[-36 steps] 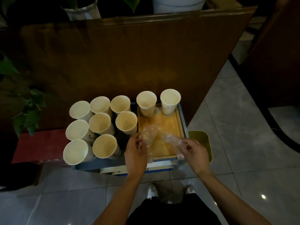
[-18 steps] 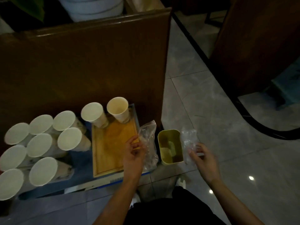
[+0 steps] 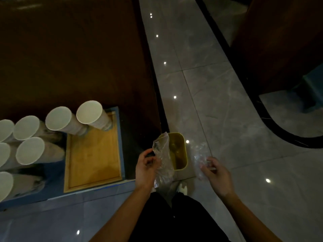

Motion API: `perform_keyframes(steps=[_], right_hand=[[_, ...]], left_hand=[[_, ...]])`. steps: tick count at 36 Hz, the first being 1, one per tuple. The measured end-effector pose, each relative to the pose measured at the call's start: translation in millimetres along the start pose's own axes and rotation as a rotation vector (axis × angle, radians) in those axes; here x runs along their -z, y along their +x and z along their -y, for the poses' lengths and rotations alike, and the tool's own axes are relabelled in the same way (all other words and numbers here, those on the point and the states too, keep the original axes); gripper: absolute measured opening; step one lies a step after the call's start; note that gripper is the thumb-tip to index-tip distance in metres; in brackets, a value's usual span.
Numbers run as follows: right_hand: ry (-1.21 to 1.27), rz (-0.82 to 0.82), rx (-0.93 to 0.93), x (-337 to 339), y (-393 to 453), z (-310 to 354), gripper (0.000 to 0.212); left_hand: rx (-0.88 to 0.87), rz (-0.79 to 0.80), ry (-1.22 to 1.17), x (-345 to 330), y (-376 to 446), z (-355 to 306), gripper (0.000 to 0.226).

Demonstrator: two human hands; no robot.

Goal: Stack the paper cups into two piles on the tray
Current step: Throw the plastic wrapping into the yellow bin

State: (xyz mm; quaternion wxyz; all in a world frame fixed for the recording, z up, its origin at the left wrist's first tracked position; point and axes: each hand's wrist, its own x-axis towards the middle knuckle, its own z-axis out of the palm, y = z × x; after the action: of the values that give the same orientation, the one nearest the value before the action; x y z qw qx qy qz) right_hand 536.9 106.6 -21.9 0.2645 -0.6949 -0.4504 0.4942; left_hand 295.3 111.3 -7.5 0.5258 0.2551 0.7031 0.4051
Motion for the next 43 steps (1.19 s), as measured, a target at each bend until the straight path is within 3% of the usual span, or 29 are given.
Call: perform_keyframes(steps=[11, 14, 28, 38, 43], right_hand=[[-0.079, 0.081, -0.234, -32, 47, -57, 0.020], [-0.091, 0.047, -0.270, -55, 68, -84, 0.014], [-0.284, 0.073, -0.460, -160, 207, -229, 0.033], [-0.480, 0.112, -0.460, -204, 286, -266, 0.049], [-0.514, 0.122, -0.417, -216, 307, -280, 0.042]], left_hand=[[0.200, 0.021, 0.124, -28, 62, 59, 0.043], [0.265, 0.003, 0.136, -36, 87, 88, 0.044], [0.408, -0.132, 0.326, -90, 235, 252, 0.043], [0.307, -0.149, 0.404, -126, 319, 328, 0.035], [0.219, -0.081, 0.587, -135, 339, 341, 0.041]])
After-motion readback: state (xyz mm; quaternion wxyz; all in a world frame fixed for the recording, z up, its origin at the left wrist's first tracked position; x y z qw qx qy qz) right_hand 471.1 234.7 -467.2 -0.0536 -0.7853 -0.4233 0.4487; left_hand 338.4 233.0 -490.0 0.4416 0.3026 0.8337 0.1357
